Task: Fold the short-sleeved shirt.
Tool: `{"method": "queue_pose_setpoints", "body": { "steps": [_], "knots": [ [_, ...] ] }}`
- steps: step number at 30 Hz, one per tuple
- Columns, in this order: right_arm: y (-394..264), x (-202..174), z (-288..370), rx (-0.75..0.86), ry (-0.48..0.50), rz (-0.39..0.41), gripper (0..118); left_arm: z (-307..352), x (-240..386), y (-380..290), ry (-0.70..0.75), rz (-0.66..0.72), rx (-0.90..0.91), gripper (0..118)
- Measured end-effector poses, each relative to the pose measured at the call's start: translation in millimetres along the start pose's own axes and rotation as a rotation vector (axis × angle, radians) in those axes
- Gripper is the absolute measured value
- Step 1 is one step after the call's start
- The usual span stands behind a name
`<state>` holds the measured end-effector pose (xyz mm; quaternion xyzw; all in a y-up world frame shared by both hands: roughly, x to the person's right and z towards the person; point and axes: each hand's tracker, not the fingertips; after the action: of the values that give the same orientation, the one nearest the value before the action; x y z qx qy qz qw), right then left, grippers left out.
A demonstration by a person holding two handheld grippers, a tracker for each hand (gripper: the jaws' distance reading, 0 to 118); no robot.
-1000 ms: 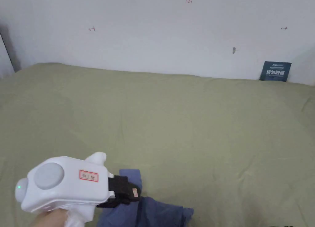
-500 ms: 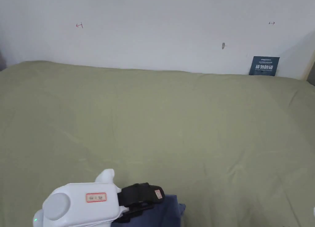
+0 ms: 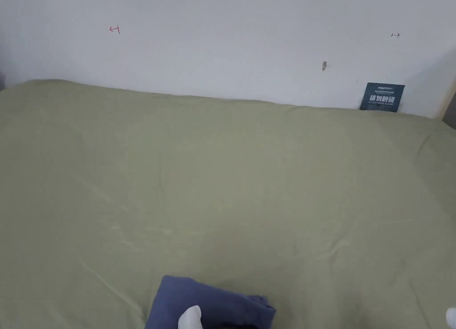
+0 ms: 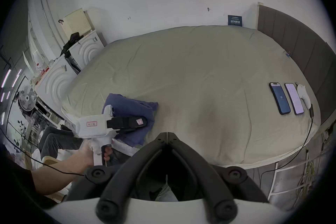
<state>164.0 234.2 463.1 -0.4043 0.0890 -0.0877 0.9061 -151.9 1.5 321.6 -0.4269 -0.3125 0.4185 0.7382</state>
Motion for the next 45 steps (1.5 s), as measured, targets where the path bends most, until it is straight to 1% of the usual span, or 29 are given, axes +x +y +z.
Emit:
{"method": "queue_pose_setpoints", "body": {
  "steps": [1, 2, 4, 5, 7, 9, 11, 12, 14, 16, 18, 20, 22, 23, 24, 25, 26, 27, 28, 29, 31, 32, 36, 38, 40, 41, 43, 44, 45],
  "knots": [
    [-1, 0, -2, -0.004, -0.002, -0.001, 0, 0, 3, 1, 0.02, 0.023, -0.028, 0],
    [-1, 0, -5, -0.008, -0.001, -0.001, 0, 2, 8, 6, 0.021, 0.016, -0.039, 0],
    [-1, -1, -17, -0.027, 0.013, -0.01, 0, 8, 27, 15, 0.074, 0.016, -0.089, 0],
    [0, -2, -23, -0.038, 0.027, -0.018, 0, 14, 36, 19, 0.083, -0.011, -0.096, 0],
    [1, -5, -36, -0.039, 0.094, -0.032, 0, 39, 60, 30, 0.057, -0.077, -0.108, 0],
    [4, -7, -52, -0.037, 0.166, -0.055, 0, 73, 82, 44, 0.002, -0.152, -0.065, 1],
    [7, -10, -74, -0.034, 0.241, -0.084, 0, 111, 98, 61, 0.035, -0.2, -0.01, 9],
    [9, -13, -87, -0.03, 0.279, -0.094, 0, 132, 102, 71, 0.068, -0.204, 0.032, 16],
    [10, -18, -113, -0.025, 0.376, -0.106, 0, 166, 100, 87, 0.095, -0.207, 0.109, 16],
    [10, -25, -142, -0.019, 0.503, -0.118, 0, 197, 86, 103, 0.118, -0.203, 0.169, 16],
    [7, -32, -170, -0.017, 0.639, -0.14, 0, 218, 69, 111, 0.179, -0.185, 0.183, 16],
    [4, -36, -201, -0.067, 0.796, -0.189, 0, 229, 54, 115, 0.219, -0.167, 0.159, 16],
    [0, -38, -234, -0.123, 0.886, -0.273, 0, 233, 37, 116, 0.242, -0.162, 0.115, 17],
    [-1, -37, -250, -0.138, 0.886, -0.302, 0, 233, 30, 116, 0.269, -0.144, 0.099, 18],
    [-2, -34, -263, -0.135, 0.877, -0.316, 0, 230, 26, 115, 0.286, -0.128, 0.079, 25],
    [-4, -31, -276, -0.17, 0.896, -0.359, 0, 226, 20, 115, 0.284, -0.118, 0.063, 35],
    [-6, -26, -288, -0.207, 0.903, -0.403, 0, 222, 15, 114, 0.274, -0.106, 0.054, 47],
    [-9, -22, -297, -0.219, 0.885, -0.429, 0, 218, 10, 113, 0.243, -0.089, 0.029, 69],
    [-12, -16, -303, -0.23, 0.876, -0.441, 0, 215, -3, 117, 0.221, -0.078, 0.009, 82],
    [-14, -11, -307, -0.242, 0.863, -0.465, 0, 209, -7, 117, 0.201, -0.069, -0.002, 91],
    [-17, 0, -311, -0.229, 0.954, -0.554, 0, 197, -14, 119, 0.168, -0.047, -0.029, 93],
    [-16, 3, -310, -0.222, 0.922, -0.546, 0, 192, -18, 120, 0.143, -0.045, -0.043, 93],
    [-21, 16, -314, -0.209, 0.949, -0.585, 0, 169, -21, 120, 0.07, -0.065, -0.101, 93],
    [-22, 14, -312, -0.206, 0.96, -0.577, 0, 150, -25, 117, 0.079, -0.064, -0.154, 94],
    [-21, 13, -312, -0.205, 0.96, -0.562, 0, 128, -27, 113, 0.162, -0.052, -0.229, 94],
    [-22, 12, -312, -0.207, 0.959, -0.559, 0, 117, -30, 111, 0.174, -0.053, -0.25, 94],
    [-21, 12, -312, -0.214, 0.956, -0.552, 0, 112, -28, 110, 0.056, -0.054, -0.197, 96],
    [-20, 11, -312, -0.215, 0.956, -0.547, 0, 107, -26, 111, 0.031, -0.004, -0.212, 95],
    [-20, 12, -312, -0.217, 0.954, -0.539, 0, 103, -27, 110, 0.055, 0.033, -0.223, 88]
  ]
}}
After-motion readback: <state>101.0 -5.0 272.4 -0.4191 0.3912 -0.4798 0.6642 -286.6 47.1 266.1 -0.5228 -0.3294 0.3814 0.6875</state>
